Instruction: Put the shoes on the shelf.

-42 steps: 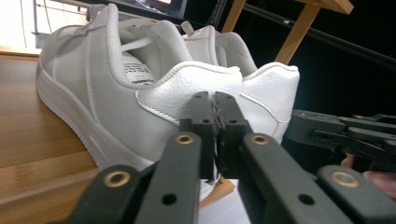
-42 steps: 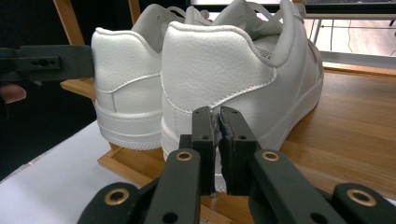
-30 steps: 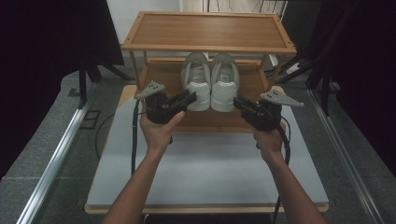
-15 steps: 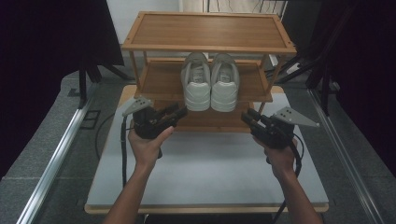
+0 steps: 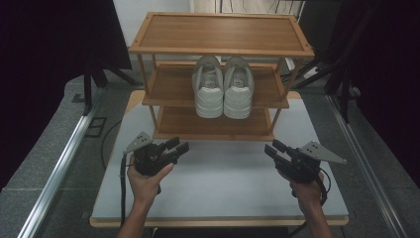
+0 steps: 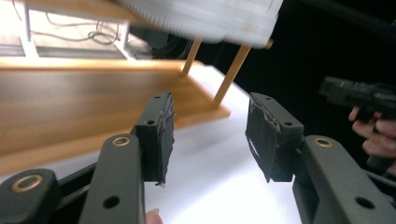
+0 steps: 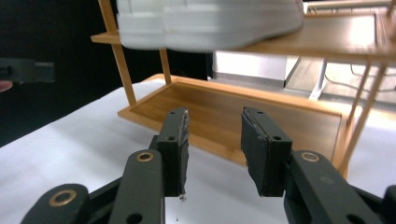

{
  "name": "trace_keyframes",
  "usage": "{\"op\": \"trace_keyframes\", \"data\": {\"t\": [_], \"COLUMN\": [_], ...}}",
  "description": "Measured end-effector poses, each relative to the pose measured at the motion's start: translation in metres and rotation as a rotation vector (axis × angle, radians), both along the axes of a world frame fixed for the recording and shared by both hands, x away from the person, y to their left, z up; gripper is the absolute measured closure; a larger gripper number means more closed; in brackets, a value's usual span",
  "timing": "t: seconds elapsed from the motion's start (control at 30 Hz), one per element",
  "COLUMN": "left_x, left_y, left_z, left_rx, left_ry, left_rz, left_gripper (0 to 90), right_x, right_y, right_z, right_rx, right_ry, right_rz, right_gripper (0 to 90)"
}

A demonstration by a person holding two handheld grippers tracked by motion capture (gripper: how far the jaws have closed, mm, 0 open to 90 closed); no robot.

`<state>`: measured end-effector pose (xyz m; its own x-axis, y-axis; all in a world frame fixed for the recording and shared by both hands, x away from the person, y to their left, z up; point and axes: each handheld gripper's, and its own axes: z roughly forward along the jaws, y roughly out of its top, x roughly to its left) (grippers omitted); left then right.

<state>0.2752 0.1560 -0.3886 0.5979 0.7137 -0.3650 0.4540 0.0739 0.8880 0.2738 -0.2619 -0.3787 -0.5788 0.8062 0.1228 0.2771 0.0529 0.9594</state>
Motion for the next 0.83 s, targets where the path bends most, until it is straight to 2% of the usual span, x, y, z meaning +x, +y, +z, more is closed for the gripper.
{"op": "trace_keyframes", "data": {"t": [0.1,0.23,0.33,0.47,0.6,0.7,0.77,0.83], "left_x": [-0.004,-0.005,-0.006,-0.008,-0.009,-0.008,-0.008,-0.007], "left_y": [0.005,0.01,0.013,0.014,0.015,0.018,0.019,0.021], "left_z": [-0.012,-0.022,-0.025,-0.025,-0.026,-0.031,-0.035,-0.039], "left_rx": [0.029,0.047,0.035,0.028,0.025,0.022,0.02,0.02], "left_ry": [0.006,0.029,0.034,0.028,0.027,0.046,0.059,0.073], "left_rz": [0.003,-0.004,0.001,0.004,0.008,0.011,0.015,0.017], "left_gripper": [50.9,50.3,49.8,49.5,49.2,48.5,47.8,47.7], "right_x": [-0.003,-0.006,-0.005,-0.006,-0.007,-0.008,-0.006,-0.002], "right_y": [-0.008,-0.016,-0.019,-0.02,-0.023,-0.025,-0.026,-0.029], "right_z": [-0.013,-0.031,-0.042,-0.046,-0.046,-0.044,-0.046,-0.05], "right_rx": [-0.001,0.006,0.011,0.017,0.057,0.055,0.027,-0.022], "right_ry": [0.017,0.048,0.077,0.085,0.079,0.055,0.055,0.085], "right_rz": [-0.01,-0.015,-0.026,-0.022,-0.024,-0.032,-0.075,-0.124], "right_gripper": [59.9,58.5,57.7,56.4,55.8,49.3,40.5,34.2]}}
